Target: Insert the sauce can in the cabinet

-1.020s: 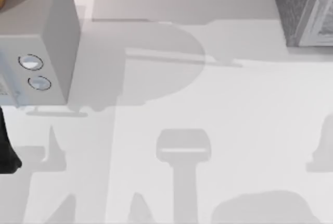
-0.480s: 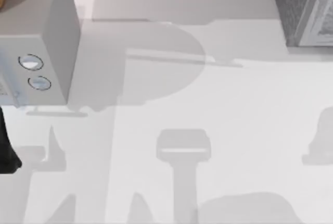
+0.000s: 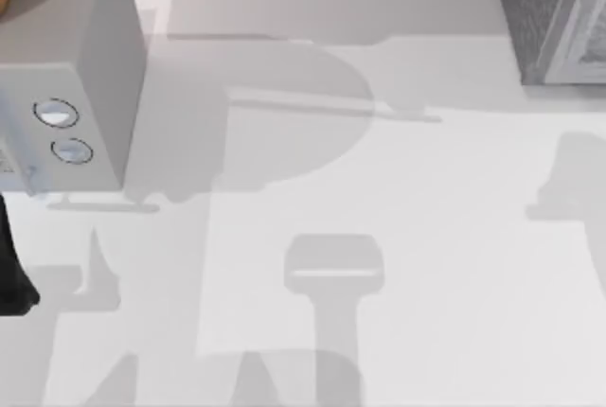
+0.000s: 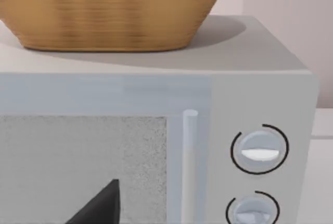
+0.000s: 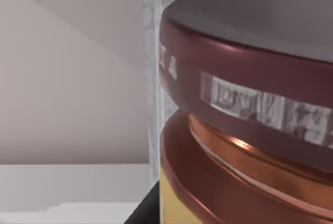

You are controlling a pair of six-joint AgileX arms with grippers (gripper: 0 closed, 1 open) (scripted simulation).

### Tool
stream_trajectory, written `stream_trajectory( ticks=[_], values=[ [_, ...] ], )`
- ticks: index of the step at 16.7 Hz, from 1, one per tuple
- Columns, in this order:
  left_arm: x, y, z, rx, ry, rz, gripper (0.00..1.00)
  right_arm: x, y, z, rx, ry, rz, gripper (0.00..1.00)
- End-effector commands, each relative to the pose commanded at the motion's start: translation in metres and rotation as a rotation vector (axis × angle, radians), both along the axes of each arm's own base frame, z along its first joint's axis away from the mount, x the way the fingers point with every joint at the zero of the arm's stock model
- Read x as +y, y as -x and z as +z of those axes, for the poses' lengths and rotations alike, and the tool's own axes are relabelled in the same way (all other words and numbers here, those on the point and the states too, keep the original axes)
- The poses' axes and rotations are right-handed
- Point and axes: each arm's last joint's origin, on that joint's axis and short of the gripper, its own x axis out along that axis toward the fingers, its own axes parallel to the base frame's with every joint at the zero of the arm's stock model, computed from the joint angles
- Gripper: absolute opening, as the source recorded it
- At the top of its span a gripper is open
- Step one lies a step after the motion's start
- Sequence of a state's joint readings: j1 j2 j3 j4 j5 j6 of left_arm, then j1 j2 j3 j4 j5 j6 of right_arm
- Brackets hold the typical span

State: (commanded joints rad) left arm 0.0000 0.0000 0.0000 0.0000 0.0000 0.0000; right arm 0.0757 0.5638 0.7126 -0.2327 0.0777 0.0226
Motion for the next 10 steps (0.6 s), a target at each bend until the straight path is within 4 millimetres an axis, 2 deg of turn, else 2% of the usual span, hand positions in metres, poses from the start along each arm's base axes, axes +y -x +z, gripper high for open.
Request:
stream_trajectory(
  ticks=[7,10],
  values=[
    [0.0,0.0,0.0,0.0,0.0,0.0,1.0,0.012,-0.028,0.112,-0.099,0.045,0.019,0.0],
    [0.0,0.0,0.0,0.0,0.0,0.0,1.0,0.019,-0.048,0.149,-0.114,0.04,0.019,0.0]
  ],
)
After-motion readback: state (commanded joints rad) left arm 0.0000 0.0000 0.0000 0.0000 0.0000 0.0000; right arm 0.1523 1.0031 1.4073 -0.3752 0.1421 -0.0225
